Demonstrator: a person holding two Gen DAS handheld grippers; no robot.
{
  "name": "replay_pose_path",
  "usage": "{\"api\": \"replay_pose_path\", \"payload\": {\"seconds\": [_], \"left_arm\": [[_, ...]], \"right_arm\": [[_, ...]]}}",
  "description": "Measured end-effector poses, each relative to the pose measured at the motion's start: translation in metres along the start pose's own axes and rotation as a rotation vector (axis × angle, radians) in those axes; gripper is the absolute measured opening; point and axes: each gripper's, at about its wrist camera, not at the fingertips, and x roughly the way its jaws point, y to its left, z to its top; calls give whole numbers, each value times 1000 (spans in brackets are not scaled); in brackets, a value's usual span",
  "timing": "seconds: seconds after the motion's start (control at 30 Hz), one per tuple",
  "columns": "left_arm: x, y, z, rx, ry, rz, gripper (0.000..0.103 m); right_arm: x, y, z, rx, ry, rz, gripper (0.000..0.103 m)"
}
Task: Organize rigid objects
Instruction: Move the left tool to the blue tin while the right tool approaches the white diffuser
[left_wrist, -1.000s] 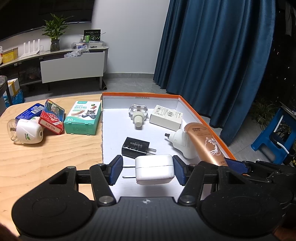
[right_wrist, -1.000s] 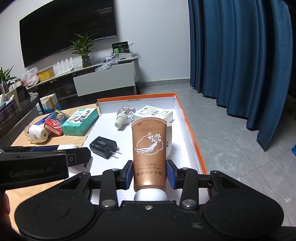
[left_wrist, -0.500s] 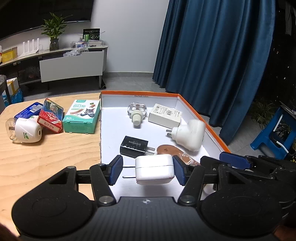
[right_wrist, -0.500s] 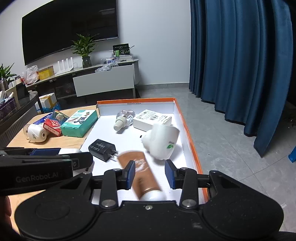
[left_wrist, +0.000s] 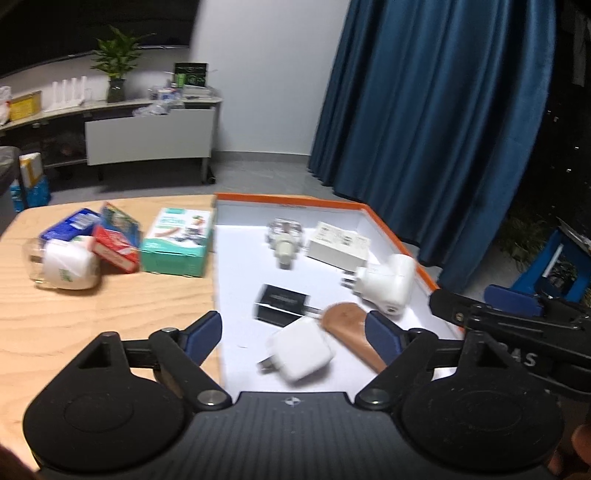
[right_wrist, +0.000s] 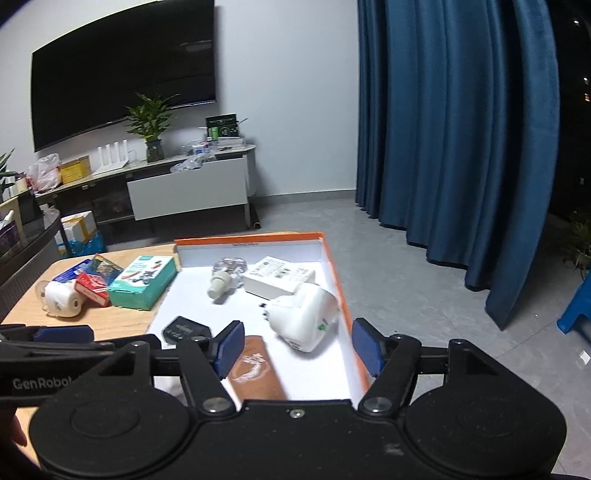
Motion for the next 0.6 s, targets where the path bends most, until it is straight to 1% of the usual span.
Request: {"api": "replay_pose_path", "payload": {"seconds": [0.03, 0.2, 0.27, 0.33, 0.4, 0.47, 0.5, 0.6], "left_arm": [[-3, 6, 0, -3, -12, 20, 91], [-13, 44, 2, -27, -51, 121, 98], [-15, 63, 3, -60, -51, 161, 98], [-19, 84, 4, -103, -55, 184, 99], [-20, 101, 5, -123, -57, 220, 99], [-19, 115, 7, -127, -61, 251, 100], [-18, 122, 8, -127, -60, 264, 102], [-9, 139, 11, -105, -46, 286, 103]], "right_arm": [[0, 4, 2, -12, -2, 12, 82], [2, 27, 8, -45, 6, 77, 83], [5, 37, 11, -61, 14, 104, 83], [9, 50, 12, -85, 28, 146, 84], [13, 63, 14, -108, 40, 183, 85], [19, 76, 15, -124, 54, 203, 85], [23, 82, 16, -127, 61, 213, 85], [30, 96, 18, -141, 70, 228, 85]]}}
